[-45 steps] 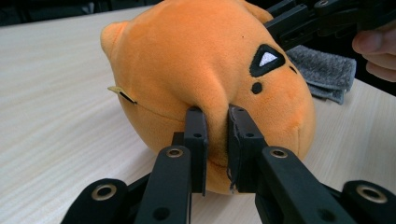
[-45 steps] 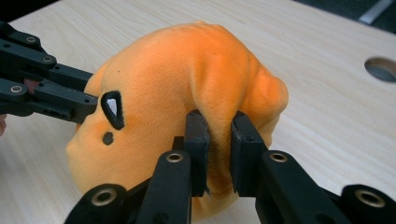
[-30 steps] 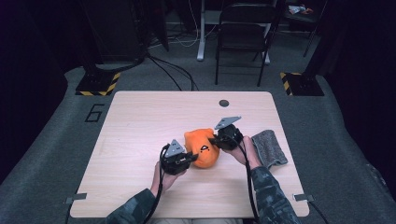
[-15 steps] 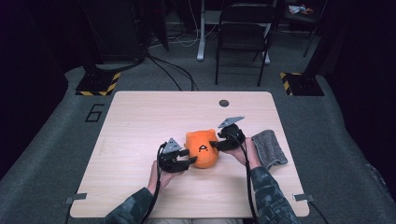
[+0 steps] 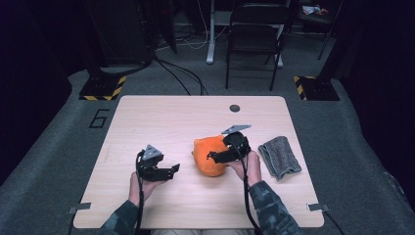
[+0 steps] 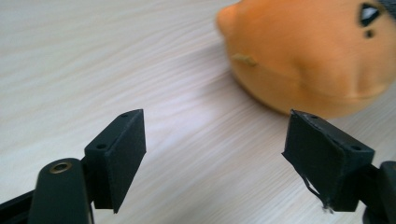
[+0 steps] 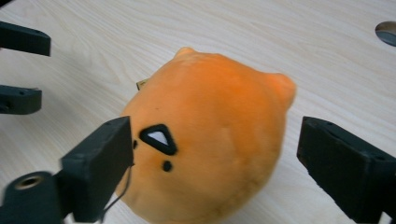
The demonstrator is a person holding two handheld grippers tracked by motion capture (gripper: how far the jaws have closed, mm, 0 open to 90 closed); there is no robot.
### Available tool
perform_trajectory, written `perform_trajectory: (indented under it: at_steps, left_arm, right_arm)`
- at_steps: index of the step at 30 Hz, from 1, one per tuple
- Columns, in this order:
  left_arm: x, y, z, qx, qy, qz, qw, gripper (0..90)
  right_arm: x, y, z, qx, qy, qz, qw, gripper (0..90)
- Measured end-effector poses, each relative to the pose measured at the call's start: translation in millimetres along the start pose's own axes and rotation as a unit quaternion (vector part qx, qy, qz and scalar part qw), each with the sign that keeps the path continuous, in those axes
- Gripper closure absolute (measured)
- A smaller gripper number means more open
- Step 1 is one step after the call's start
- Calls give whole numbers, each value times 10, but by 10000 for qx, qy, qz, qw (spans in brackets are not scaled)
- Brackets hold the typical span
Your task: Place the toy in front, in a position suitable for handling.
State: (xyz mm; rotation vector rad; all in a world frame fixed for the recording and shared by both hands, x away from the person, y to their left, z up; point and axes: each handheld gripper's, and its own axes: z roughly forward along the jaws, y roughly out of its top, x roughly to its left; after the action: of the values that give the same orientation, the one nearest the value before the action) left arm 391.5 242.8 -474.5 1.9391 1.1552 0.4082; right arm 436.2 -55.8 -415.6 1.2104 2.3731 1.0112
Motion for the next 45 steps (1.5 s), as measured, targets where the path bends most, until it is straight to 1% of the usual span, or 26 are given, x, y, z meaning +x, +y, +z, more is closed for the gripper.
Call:
perform_trajectory:
  at_steps: [1, 2, 3, 4, 7, 9, 10, 11, 13, 15, 18, 19, 20, 21, 23, 25, 26, 28, 30, 32, 35, 38, 39, 40, 43, 45]
  left_arm:
    - [38, -22, -10, 23, 80, 4, 10000, 191]
    - [57, -37, -10, 32, 121, -23, 9999, 190]
    - [71, -44, -10, 59, 126, -47, 9999, 188]
    - [81, -51, -2, 77, 141, -60, 9999, 186]
    - [92, -59, 49, 177, 151, 13, 9997, 183]
    - [87, -65, 83, 270, 171, 83, 9995, 182]
    - [80, -71, 103, 240, 157, 68, 9996, 181]
    - [79, -70, 109, 284, 141, 110, 9994, 181]
    - [73, -71, 123, 273, 170, 156, 9994, 178]
    - [86, -68, 121, 299, 148, 142, 9993, 178]
    - [118, -72, 129, 337, 123, 144, 9993, 178]
    - [121, -72, 138, 325, 116, 109, 9993, 178]
    - [123, -71, 144, 333, 102, 103, 9993, 178]
    - [121, -70, 157, 317, 105, 101, 9994, 179]
    - [123, -61, 174, 390, 57, 159, 9991, 179]
    - [117, -59, 198, 368, 15, 145, 9992, 180]
    - [124, -55, 200, 402, 6, 197, 9990, 180]
    - [126, -55, 211, 367, -16, 136, 9992, 181]
    - [144, -54, 209, 425, -34, 184, 9989, 181]
    - [146, -58, 218, 393, -43, 142, 9991, 181]
    - [148, -62, 215, 346, -58, 93, 9993, 168]
    - [156, -64, 220, 337, -112, 101, 9993, 161]
    - [157, -65, 224, 350, -115, 107, 9993, 159]
    - [153, -70, 234, 313, -101, 98, 9994, 158]
    - [152, -70, 238, 346, -173, 147, 9991, 154]
    - [148, -74, 245, 345, -147, 158, 9992, 151]
  right_arm:
    - [57, 10, 32, 36, -110, 4, 9999, 68]
    - [101, 23, 77, 4, -141, 30, 9999, 66]
    - [137, 34, 108, 8, -181, 64, 9998, 64]
    - [155, 41, 132, 35, -238, -13, 9997, 64]
    - [206, 37, 219, 156, -287, 50, 9995, 79]
    - [195, 1, 278, 208, -235, -33, 9995, 150]
    - [189, -24, 305, 243, -244, -48, 9994, 156]
    - [182, -50, 324, 243, -254, -33, 9994, 185]
    - [145, -92, 356, 267, -242, -145, 9992, 248]
    - [111, -127, 377, 262, -186, -184, 9993, 336]
    - [54, -164, 397, 282, -123, -126, 9994, 451]
    - [49, -178, 401, 280, -106, -47, 9995, 485]
    - [34, -187, 402, 258, -107, -111, 9995, 514]
    - [31, -194, 400, 244, -89, -114, 9996, 544]
    - [24, -204, 390, 173, -48, -108, 9998, 597]
    - [30, -204, 377, 74, 0, -117, 9999, 635]
    - [35, -199, 371, 41, -17, -123, 9999, 644]
    - [32, -188, 356, -67, 37, -168, 9998, 662]
    - [17, -173, 341, -140, 109, -197, 9996, 674]
    - [-4, -154, 320, -169, 156, -266, 9994, 679]
    - [-36, -125, 286, -206, 325, -381, 9985, 681]
    - [-71, -94, 249, -303, 480, -503, 9971, 681]
    - [-88, -81, 231, -304, 539, -597, 9963, 681]
    - [-97, -69, 213, -323, 585, -616, 9959, 681]
    - [-144, -32, 146, -394, 696, -830, 9933, 680]
    - [-187, -15, 106, -438, 775, -1002, 9910, 679]
